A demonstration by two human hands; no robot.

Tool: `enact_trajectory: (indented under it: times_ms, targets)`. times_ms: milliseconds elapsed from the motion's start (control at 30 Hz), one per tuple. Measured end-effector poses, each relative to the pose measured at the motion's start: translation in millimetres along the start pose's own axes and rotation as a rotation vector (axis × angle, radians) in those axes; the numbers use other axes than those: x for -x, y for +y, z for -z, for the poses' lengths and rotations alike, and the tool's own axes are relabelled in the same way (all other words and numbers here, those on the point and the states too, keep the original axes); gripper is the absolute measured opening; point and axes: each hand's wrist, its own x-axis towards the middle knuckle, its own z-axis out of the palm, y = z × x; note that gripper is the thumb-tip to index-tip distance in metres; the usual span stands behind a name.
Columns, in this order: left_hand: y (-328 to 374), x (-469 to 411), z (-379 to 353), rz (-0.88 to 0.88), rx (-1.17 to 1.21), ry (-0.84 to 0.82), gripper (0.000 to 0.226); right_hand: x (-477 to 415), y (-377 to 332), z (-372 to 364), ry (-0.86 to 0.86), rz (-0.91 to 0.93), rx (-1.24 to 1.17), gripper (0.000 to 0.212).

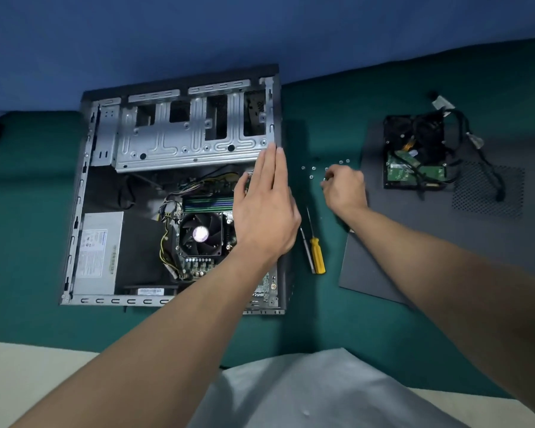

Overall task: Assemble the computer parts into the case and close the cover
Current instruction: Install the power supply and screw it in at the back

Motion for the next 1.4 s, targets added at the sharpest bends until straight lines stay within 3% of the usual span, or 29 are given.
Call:
enact_trajectory:
  times_ms: [333,433,567,700,800,933,1200,1267,1333,1400]
  targets:
    - [-2,-1,0,-0.003,-0.031,-0.001,0.066,-14,0,-7,-0.032,-0.036,-0.056,0.012]
    - [-1,-2,0,-0.008,-0.059,-0.005,0.067,0,-6,2,-0.090,-0.208,-0.558,0.011]
    - [2,1,4,-0.018,-0.044,0.079,0.054,41,-11,26,-0.477,-0.437,-1.288,0.008]
    - [6,7,7,-0.181,0.075,0.260,0.025,70,-11,37,-0.670,-0.462,-1.508,0.018]
    - [16,11,12,-0.224,0.208,0.215,0.020,81,-14,39,-0.696,-0.457,-1.549,0.026]
    - [26,13,18,-0.129,0.359,0.096,0.020,90,-13,39,-0.695,-0.461,-1.551,0.023]
    - [23,17,21,-0.085,0.332,0.117,0.021,102,-15,40,-0.743,-0.453,-1.597,0.019]
    - [20,16,22,-0.068,0.353,0.117,0.020,101,-12,39,-0.682,-0.427,-1.514,0.017]
    - [18,17,23,-0.054,0.393,0.119,0.017,100,-4,33,-0.435,-0.345,-1.050,0.014]
    - [16,20,25,-0.043,0.440,0.124,0.015,102,7,20,-0.172,-0.181,-0.331,0.019]
